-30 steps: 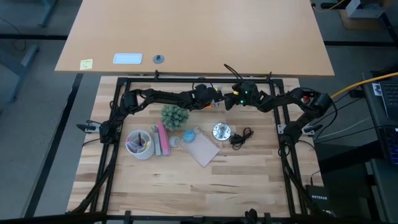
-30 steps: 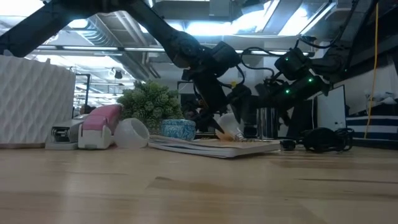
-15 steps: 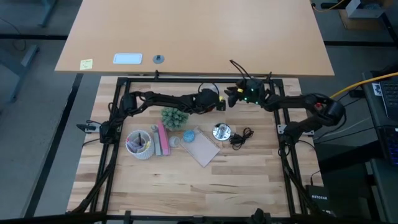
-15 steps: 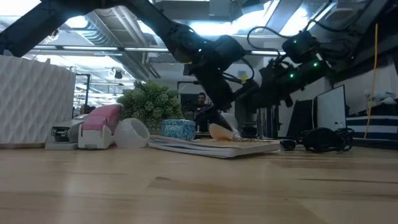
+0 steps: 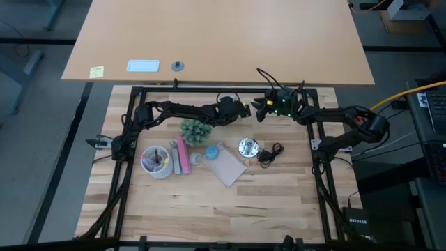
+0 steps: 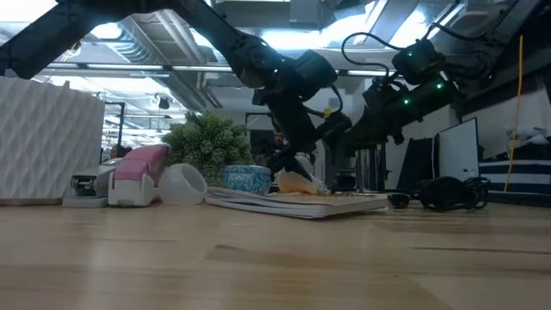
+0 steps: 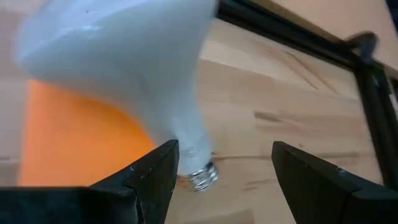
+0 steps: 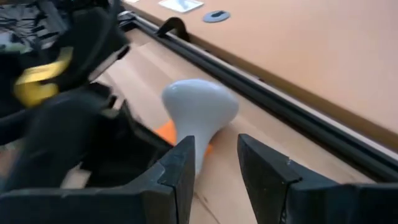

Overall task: Screw lightbulb
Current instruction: Insert the lightbulb into the silver lamp socket

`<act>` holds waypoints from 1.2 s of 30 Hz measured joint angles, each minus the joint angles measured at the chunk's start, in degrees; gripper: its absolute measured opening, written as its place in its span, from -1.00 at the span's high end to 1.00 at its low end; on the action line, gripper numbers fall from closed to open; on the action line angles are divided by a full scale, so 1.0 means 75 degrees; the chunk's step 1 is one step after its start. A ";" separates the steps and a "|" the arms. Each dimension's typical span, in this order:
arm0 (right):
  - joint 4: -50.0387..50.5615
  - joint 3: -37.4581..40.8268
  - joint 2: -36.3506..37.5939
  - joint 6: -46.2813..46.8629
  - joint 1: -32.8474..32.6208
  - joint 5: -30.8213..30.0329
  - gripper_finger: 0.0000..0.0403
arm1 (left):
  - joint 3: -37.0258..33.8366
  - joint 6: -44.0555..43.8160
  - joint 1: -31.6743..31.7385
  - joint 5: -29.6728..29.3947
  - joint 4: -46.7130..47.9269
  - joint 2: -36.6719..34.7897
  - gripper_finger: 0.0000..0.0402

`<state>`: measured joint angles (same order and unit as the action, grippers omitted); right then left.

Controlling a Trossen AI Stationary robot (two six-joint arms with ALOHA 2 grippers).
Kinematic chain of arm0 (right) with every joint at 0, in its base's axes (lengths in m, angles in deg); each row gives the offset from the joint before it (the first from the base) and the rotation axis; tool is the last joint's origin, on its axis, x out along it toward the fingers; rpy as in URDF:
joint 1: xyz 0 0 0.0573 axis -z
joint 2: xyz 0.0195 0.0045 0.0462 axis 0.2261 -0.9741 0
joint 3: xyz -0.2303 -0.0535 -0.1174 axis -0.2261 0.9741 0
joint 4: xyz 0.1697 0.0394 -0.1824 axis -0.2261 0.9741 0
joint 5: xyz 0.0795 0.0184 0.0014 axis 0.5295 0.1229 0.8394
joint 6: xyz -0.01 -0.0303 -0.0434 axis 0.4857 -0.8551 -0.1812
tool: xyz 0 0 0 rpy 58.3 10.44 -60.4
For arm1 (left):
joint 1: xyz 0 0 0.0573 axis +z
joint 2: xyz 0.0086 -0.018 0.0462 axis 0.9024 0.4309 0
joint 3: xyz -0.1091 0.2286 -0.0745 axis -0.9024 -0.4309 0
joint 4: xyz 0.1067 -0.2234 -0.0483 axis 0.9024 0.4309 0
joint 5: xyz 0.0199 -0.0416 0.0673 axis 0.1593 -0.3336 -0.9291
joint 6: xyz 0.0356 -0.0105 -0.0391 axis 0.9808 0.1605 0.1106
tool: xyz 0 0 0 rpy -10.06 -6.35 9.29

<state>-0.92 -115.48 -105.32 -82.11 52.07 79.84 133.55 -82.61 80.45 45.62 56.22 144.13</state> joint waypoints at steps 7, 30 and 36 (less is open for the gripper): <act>0.0293 0.0000 0.0000 -0.0005 -0.0002 0.0045 0.37 | 0.0000 -0.0832 0.0396 -0.0150 0.1149 0.0012 -0.24; 0.0596 0.0000 0.0000 0.0032 0.0000 0.0103 0.37 | -0.0006 -0.1376 0.0762 -0.0963 0.1568 0.0020 -0.24; 0.0796 0.0000 0.0000 0.0032 -0.0003 0.0103 0.37 | -0.0006 -0.1358 0.0779 -0.0855 0.1777 0.0020 -0.02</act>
<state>5.05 -115.48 -105.32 -81.87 52.05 80.61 133.51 -92.79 86.29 39.21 69.55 144.28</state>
